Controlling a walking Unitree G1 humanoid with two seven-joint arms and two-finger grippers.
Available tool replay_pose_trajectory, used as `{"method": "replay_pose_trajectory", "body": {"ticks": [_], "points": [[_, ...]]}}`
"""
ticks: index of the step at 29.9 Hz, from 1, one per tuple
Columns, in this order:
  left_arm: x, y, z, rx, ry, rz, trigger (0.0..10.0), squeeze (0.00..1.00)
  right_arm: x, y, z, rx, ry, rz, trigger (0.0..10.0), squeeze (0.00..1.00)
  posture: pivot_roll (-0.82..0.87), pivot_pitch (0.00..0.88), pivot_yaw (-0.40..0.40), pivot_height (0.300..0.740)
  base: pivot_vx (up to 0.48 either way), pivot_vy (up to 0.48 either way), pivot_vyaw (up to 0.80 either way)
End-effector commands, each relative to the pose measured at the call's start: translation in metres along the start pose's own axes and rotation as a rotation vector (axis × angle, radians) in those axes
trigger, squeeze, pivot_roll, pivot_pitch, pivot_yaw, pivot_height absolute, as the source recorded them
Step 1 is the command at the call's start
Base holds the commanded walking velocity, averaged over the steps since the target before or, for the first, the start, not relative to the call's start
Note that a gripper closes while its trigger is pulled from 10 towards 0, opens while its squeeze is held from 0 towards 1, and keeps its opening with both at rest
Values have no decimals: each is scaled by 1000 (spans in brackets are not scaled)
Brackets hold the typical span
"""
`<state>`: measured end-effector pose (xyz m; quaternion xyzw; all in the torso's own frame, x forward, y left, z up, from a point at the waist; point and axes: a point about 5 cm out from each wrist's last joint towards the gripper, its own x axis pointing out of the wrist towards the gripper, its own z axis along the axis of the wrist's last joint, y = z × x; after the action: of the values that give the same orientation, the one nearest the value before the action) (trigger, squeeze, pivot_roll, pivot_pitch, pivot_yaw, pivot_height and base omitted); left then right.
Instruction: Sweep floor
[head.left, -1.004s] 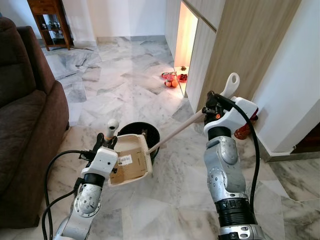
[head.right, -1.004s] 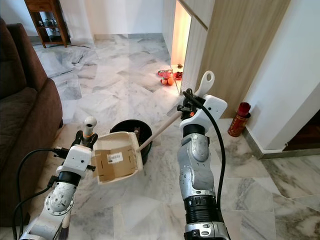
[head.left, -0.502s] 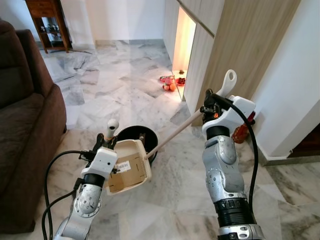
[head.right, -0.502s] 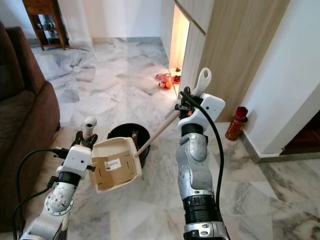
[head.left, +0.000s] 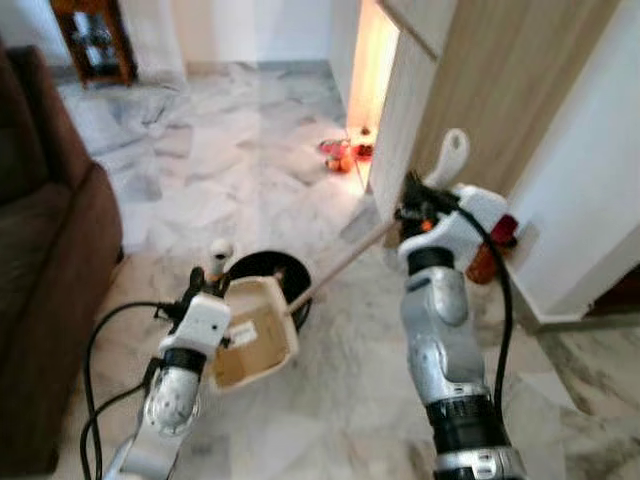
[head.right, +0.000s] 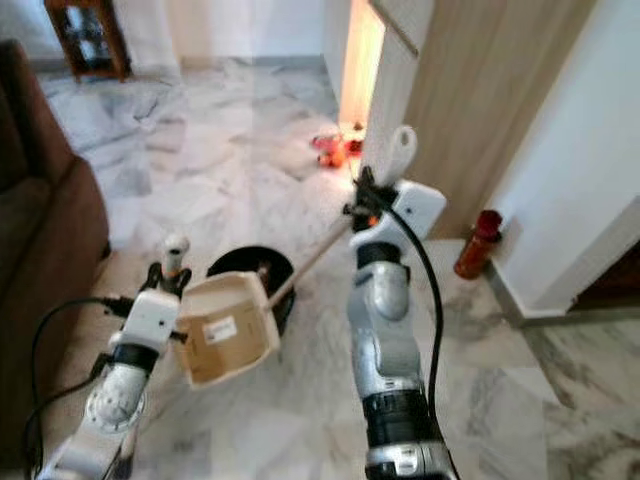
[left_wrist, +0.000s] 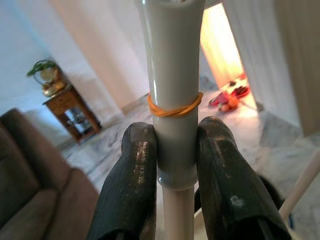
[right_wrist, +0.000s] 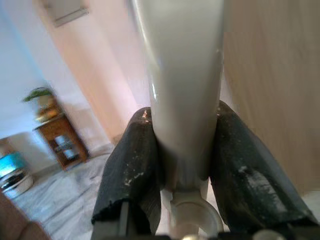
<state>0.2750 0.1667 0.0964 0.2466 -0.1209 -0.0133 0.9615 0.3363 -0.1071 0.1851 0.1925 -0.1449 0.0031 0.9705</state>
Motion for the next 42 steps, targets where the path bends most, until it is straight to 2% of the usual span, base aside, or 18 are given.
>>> {"method": "replay_pose_trajectory", "body": {"ticks": [1,37,42], "points": [[1,4,2,16,-13,6,10000,0,6,18,20,48,-94,41,10000,0,169,0,-38,740,311,0,0],[2,3,2,13,-14,9,10000,0,6,24,20,60,-88,87,10000,0,171,0,-39,740,313,0,46],[2,3,2,12,-12,8,10000,0,6,25,20,58,-89,91,10000,0,171,0,-39,740,314,0,612]]}}
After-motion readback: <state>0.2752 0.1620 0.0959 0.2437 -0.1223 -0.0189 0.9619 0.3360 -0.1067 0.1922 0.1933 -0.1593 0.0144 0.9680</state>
